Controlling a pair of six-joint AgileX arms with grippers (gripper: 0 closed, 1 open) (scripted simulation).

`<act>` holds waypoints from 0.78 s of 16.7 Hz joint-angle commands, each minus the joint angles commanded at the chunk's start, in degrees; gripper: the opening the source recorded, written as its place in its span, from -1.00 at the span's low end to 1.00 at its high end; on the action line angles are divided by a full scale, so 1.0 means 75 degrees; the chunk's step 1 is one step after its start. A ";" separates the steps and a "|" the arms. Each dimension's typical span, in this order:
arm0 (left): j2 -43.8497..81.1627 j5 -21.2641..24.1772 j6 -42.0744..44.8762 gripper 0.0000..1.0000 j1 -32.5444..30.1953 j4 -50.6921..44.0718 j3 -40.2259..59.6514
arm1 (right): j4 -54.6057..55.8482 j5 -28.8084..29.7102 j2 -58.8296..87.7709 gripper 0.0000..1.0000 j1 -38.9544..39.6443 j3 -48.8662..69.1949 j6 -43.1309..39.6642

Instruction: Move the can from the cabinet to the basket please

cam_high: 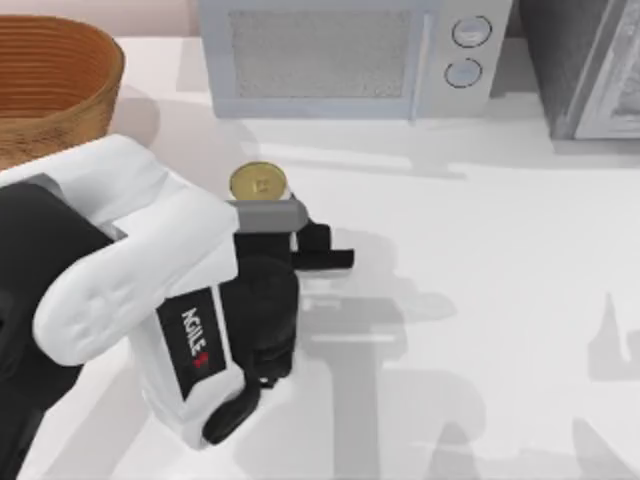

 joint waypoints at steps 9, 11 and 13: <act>-0.0256 0.2808 0.1049 -1.00 0.2458 -0.1908 0.1326 | 0.0000 0.0000 0.0000 1.00 0.0000 0.0000 0.0000; -0.0419 0.4230 0.1465 -1.00 0.3471 -0.2834 0.1881 | 0.0000 0.0000 0.0000 1.00 0.0000 0.0000 0.0000; -0.0639 0.5846 0.1875 -1.00 0.4515 -0.3859 0.2468 | 0.0000 0.0000 0.0000 1.00 0.0000 0.0000 0.0000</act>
